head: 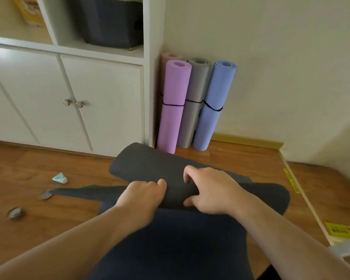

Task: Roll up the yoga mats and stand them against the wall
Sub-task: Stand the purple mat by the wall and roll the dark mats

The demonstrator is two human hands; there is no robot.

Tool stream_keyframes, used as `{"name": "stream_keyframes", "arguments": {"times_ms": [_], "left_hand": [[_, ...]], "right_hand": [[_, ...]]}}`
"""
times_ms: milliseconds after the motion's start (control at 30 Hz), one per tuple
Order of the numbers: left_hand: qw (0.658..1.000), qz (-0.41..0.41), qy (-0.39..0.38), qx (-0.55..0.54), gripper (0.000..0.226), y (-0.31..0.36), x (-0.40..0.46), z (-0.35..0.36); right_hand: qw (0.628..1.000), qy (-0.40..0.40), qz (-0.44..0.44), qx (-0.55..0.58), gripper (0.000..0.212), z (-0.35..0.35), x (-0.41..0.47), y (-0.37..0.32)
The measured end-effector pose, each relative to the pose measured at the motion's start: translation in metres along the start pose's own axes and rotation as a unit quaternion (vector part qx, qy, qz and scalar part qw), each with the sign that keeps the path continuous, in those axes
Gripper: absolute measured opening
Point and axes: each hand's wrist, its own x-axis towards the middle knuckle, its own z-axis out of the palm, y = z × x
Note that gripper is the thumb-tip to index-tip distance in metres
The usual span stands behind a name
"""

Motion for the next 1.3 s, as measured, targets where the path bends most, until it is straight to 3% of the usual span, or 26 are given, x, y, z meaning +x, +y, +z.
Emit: {"name": "stream_keyframes", "arguments": {"times_ms": [100,200,267,333,400,533,633,700,867,967,1100,1200,1300], "left_hand": [[0.999,0.019,-0.033,-0.014,0.03,0.004,0.002,-0.013],[0.994,0.05,-0.069,-0.067,0.018,-0.001,-0.001,-0.042],[0.987,0.072,-0.111,-0.093,0.024,-0.006,-0.004,-0.054],[0.986,0.089,-0.112,-0.089,0.02,-0.007,-0.007,-0.056],[0.992,0.103,-0.056,-0.055,0.023,-0.001,-0.009,-0.052],[0.988,0.081,0.119,0.05,0.06,0.013,-0.018,-0.038],[0.981,0.061,0.164,0.084,0.088,0.013,-0.029,-0.017],[0.987,0.051,0.14,0.066,0.095,0.012,-0.031,0.0],[0.998,0.032,0.036,0.03,0.039,0.016,-0.023,0.001],[1.0,0.024,-0.013,0.001,0.025,0.015,-0.016,-0.001],[0.994,0.03,-0.056,-0.091,0.017,-0.001,-0.005,-0.016],[0.98,0.048,-0.119,-0.154,0.015,-0.017,-0.001,-0.03],[0.959,0.071,-0.199,-0.187,0.017,-0.023,-0.004,-0.043]], "right_hand": [[0.988,0.072,-0.015,-0.137,0.067,0.009,-0.016,-0.005],[0.982,0.07,0.027,-0.173,0.084,0.03,-0.03,-0.005],[0.985,0.064,0.04,-0.152,0.065,0.038,-0.035,-0.003],[0.994,0.035,0.026,-0.105,0.031,0.041,-0.036,0.003],[0.999,-0.018,0.026,-0.037,0.005,0.04,-0.035,0.009],[0.995,-0.068,0.06,0.04,0.015,0.025,-0.031,0.022],[0.992,-0.073,0.08,0.058,0.014,0.015,-0.028,0.034],[0.989,-0.103,0.082,0.065,0.014,0.014,-0.027,0.034],[0.994,-0.094,0.058,-0.011,0.019,0.023,-0.021,0.026],[0.991,0.012,0.012,-0.133,0.02,0.029,-0.021,0.024],[0.957,0.209,-0.011,-0.2,0.067,0.049,-0.03,0.008],[0.957,0.239,-0.013,-0.164,0.076,0.064,-0.034,-0.001],[0.963,0.222,-0.005,-0.151,0.061,0.07,-0.028,0.0]]}}
